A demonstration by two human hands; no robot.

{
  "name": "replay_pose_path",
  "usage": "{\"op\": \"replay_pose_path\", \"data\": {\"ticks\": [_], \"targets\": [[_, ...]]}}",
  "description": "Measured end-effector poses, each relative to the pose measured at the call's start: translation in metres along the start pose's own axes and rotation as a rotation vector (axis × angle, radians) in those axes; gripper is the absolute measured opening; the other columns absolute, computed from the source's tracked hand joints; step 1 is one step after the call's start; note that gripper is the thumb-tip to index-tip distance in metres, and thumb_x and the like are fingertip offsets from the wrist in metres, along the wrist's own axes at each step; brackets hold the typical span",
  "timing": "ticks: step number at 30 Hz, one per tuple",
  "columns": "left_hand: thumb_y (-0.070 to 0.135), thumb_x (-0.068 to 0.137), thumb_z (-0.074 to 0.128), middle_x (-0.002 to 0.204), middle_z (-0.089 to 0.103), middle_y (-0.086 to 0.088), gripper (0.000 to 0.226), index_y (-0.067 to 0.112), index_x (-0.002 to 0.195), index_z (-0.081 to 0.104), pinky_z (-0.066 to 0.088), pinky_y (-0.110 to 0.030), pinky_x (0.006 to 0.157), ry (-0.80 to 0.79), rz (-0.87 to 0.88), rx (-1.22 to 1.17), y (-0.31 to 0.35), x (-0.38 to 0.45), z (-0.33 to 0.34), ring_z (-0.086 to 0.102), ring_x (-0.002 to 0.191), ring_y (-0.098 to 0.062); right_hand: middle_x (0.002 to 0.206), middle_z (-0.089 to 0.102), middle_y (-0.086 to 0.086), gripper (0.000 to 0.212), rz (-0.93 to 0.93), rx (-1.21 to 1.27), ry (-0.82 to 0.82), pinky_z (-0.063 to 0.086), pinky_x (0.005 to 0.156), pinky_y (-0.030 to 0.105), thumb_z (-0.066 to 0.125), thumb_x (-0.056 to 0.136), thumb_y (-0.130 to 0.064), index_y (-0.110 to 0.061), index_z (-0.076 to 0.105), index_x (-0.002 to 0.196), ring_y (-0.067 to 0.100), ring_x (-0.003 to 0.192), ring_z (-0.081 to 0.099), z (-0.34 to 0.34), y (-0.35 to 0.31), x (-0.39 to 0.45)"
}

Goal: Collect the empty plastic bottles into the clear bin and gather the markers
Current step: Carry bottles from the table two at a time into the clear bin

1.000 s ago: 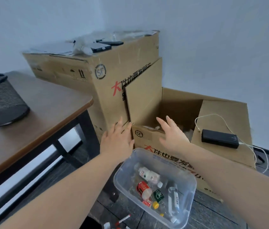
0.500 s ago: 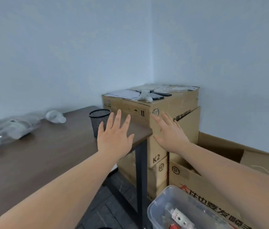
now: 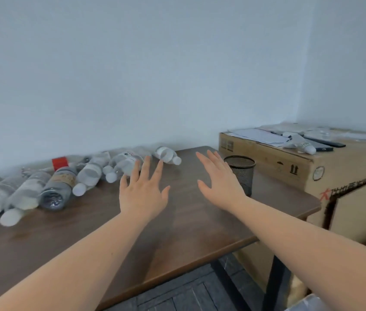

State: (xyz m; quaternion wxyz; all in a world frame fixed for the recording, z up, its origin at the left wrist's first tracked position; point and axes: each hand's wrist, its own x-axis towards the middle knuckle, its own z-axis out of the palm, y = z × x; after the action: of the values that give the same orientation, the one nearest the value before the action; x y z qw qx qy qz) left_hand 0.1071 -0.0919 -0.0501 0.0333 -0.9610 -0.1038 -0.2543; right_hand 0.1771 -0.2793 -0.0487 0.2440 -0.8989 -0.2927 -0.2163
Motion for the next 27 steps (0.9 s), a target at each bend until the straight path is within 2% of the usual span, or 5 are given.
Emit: {"op": "replay_pose_path", "data": {"ticks": [11, 18, 27], "targets": [[0.064, 0.091, 0.031, 0.161, -0.011, 0.003, 0.073, 0.039, 0.15, -0.003, 0.009, -0.05, 0.117, -0.062, -0.102, 0.034, -0.086, 0.078, 0.056, -0.011, 0.147, -0.026, 0.161, 0.007, 0.005, 0.072, 0.048, -0.092, -0.148, 0.013, 0.118, 0.047, 0.05, 0.094, -0.039, -0.032, 0.008, 0.151, 0.027, 0.148, -0.002, 0.109, -0.006, 0.122], [0.069, 0.089, 0.029, 0.16, -0.013, 0.004, 0.077, 0.039, 0.151, -0.005, 0.009, -0.051, 0.116, -0.072, -0.124, 0.044, -0.109, 0.122, 0.083, -0.01, 0.147, -0.026, 0.16, 0.007, 0.006, 0.074, 0.191, -0.054, -0.172, 0.025, 0.111, 0.057, 0.052, 0.092, -0.046, -0.037, 0.007, 0.15, 0.035, 0.147, -0.003, 0.154, 0.003, 0.184], [0.077, 0.084, 0.026, 0.16, -0.016, 0.005, 0.082, 0.04, 0.149, -0.008, 0.01, -0.052, 0.116, -0.11, -0.124, 0.032, -0.119, 0.148, 0.106, -0.012, 0.147, -0.025, 0.16, 0.005, 0.006, 0.079, 0.284, -0.08, -0.234, 0.027, 0.111, 0.055, 0.056, 0.089, -0.05, -0.038, 0.007, 0.15, 0.038, 0.146, 0.004, 0.18, 0.023, 0.231]]}}
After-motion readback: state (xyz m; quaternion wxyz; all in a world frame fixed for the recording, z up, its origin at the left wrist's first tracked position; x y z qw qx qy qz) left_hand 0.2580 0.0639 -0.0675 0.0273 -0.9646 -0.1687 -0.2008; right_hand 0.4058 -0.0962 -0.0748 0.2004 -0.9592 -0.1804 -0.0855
